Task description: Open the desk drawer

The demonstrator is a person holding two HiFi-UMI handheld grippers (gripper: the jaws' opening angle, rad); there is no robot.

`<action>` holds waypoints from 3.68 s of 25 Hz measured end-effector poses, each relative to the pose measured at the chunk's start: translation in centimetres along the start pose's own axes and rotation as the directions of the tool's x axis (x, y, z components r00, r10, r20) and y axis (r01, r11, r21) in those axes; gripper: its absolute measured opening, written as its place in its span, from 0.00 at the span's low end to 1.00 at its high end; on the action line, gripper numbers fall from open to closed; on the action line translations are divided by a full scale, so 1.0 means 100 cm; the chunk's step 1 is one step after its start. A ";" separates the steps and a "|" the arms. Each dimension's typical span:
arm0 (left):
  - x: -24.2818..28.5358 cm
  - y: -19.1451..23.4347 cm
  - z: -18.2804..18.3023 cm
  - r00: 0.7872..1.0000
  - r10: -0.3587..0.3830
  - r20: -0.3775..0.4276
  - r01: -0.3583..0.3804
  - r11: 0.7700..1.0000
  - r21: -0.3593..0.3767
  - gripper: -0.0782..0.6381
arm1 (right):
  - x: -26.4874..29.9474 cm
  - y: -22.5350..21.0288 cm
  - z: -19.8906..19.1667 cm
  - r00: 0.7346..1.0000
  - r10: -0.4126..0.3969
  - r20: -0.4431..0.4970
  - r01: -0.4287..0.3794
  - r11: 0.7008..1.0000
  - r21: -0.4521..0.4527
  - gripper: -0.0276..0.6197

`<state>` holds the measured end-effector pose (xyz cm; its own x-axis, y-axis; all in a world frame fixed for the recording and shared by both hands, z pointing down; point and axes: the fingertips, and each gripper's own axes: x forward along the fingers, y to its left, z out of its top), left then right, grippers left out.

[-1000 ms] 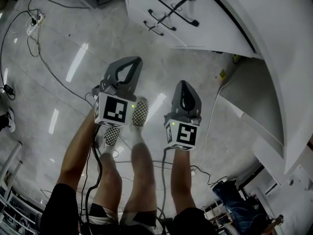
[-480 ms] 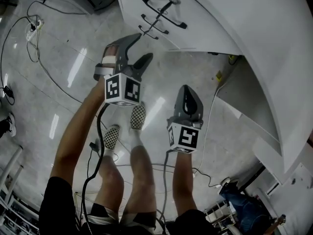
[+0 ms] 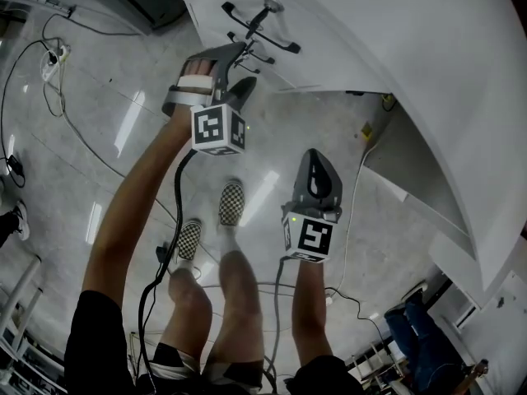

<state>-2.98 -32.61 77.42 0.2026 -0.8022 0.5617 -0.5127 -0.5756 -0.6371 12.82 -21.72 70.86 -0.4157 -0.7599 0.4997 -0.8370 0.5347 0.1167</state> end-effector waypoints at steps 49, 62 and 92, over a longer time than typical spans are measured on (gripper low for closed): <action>0.022 0.003 -0.029 0.990 0.029 -0.142 0.020 0.944 0.328 0.17 | -0.006 -0.014 -0.018 0.999 -0.030 -0.032 0.032 0.998 0.055 0.05; -0.024 -0.024 -0.043 0.985 -0.017 -0.169 0.071 0.945 0.319 0.17 | -0.034 0.007 -0.017 0.998 -0.028 -0.050 0.032 0.997 0.075 0.05; -0.147 -0.098 -0.087 0.972 -0.102 -0.212 0.178 0.908 0.380 0.16 | -0.113 0.066 -0.027 0.996 -0.077 -0.042 0.080 0.993 0.085 0.05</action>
<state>-8.18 -13.75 79.99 0.0727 -0.6875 0.7226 -0.1118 -0.7255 -0.6790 12.97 -8.59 68.28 -0.3353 -0.7826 0.5246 -0.8947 0.4390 0.0831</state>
